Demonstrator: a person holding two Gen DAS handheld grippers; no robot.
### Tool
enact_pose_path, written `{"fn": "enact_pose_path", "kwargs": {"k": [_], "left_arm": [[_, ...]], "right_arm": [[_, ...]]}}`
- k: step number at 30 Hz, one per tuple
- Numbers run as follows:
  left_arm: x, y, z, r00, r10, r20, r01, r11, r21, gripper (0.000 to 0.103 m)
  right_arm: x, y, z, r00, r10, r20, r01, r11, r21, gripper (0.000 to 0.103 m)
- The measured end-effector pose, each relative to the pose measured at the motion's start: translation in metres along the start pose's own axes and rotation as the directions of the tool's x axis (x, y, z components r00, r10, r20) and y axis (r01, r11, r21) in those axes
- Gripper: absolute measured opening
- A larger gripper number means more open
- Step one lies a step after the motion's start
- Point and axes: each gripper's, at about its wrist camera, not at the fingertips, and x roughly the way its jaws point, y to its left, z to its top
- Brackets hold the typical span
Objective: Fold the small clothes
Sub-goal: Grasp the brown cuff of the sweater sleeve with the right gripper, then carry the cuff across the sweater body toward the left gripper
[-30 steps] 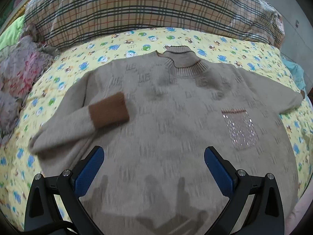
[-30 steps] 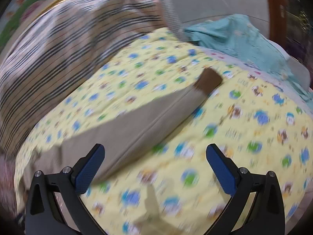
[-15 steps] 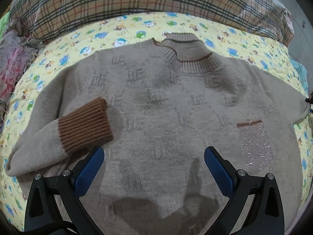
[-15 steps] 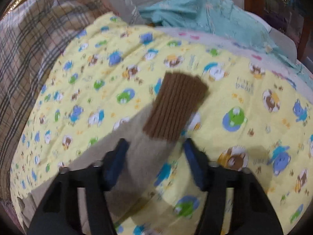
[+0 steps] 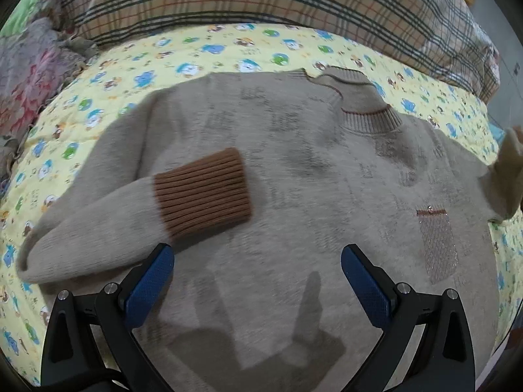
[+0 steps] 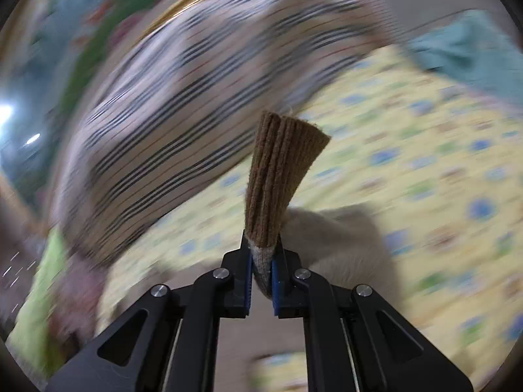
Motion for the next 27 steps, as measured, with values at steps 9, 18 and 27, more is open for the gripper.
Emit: {"fn": "enact_pose_path", "kwargs": {"k": [9,18,27], "left_arm": [[-0.024,0.045,-0.017,0.998,-0.059,0.034,0.061,0.997,-0.048,0.102],[-0.024,0.079,-0.022,0.999,-0.031,0.035,0.034,0.995,-0.096,0.102],[-0.037,0.120,-0.017,0.998,0.035,0.056,-0.019,0.965,-0.260,0.102]], "right_arm": [[0.118,0.153,-0.099,0.901,0.309,-0.304,-0.332,0.943,-0.025,0.010],[0.193,0.209,-0.172,0.819,0.308,-0.483,-0.353,0.936,-0.002,0.010],[0.179,0.227,-0.205,0.709,0.410,-0.574,-0.486,0.874,0.023,0.062]]}}
